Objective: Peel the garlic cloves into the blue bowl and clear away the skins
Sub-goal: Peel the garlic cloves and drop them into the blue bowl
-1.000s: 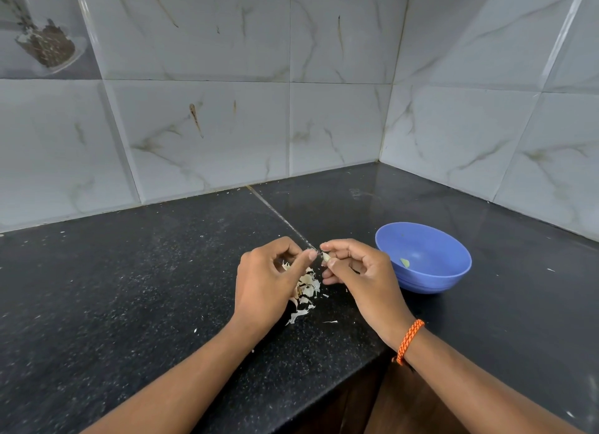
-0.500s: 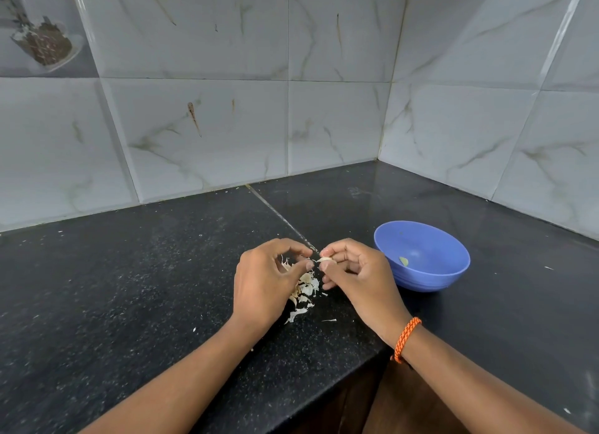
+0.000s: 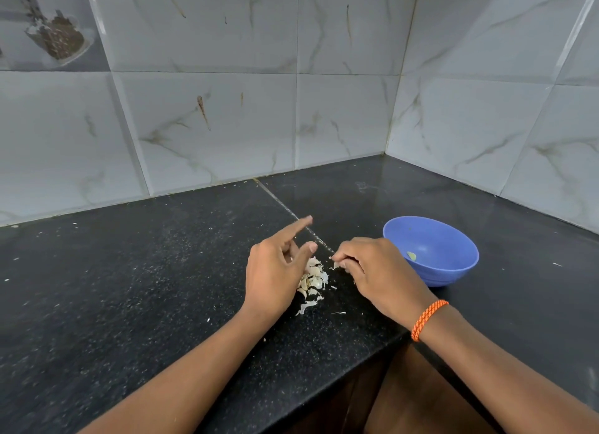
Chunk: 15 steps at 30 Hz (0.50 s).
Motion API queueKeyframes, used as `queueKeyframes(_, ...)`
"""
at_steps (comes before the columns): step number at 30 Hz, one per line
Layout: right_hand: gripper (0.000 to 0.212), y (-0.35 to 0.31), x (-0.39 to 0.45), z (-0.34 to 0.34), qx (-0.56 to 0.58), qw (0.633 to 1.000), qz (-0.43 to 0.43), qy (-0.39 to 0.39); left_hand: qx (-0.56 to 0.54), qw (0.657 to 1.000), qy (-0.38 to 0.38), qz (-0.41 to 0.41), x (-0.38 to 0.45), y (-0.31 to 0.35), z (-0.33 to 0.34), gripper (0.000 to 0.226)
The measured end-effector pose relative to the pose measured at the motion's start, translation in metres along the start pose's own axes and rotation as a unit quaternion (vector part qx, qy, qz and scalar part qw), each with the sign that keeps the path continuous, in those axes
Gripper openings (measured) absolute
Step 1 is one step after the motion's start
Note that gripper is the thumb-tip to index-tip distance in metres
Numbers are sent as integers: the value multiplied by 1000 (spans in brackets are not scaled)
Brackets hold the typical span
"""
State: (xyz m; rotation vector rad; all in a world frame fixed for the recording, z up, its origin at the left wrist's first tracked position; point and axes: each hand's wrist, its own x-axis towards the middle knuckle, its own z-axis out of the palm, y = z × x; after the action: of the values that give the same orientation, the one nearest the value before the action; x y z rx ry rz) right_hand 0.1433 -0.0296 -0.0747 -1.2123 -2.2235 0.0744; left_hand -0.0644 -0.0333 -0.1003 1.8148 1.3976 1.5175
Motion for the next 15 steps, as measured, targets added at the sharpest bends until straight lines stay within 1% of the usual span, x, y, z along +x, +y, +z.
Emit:
queueKeyframes(3,15,-7,7,-14,-39,998,-37,-32,21,1000,-6,1,1,-5,1,35)
queueKeyframes(4,15,-7,12,-21,-46,998,-45,-22,20,1000,-8,1,1,-6,2,33)
queueKeyframes(7,18,-3,19,-33,-67,994,-65,65,15,1000,-10,-5,1,-7,3,18)
queueKeyframes(8,22,-2,16,-28,-92,991,-73,69,17,1000,-7,-7,2,-8,4,17)
queueKeyframes(9,28,-5,10,-16,-116,990,-78,35,20,1000,-6,-10,2,-8,4,17)
queueKeyframes(11,32,-12,-6,9,-149,982,-89,-78,17,1000,-11,-16,2,-7,4,18)
queueKeyframes(12,32,-10,-9,10,-151,980,-91,-96,12,1000,-15,-16,1,-6,4,19)
queueKeyframes(13,31,-6,-3,5,-149,982,-83,-77,8,1000,-18,-12,1,-4,4,19)
queueKeyframes(15,29,4,15,-11,-137,987,-77,24,10,1000,-16,-6,1,-4,4,19)
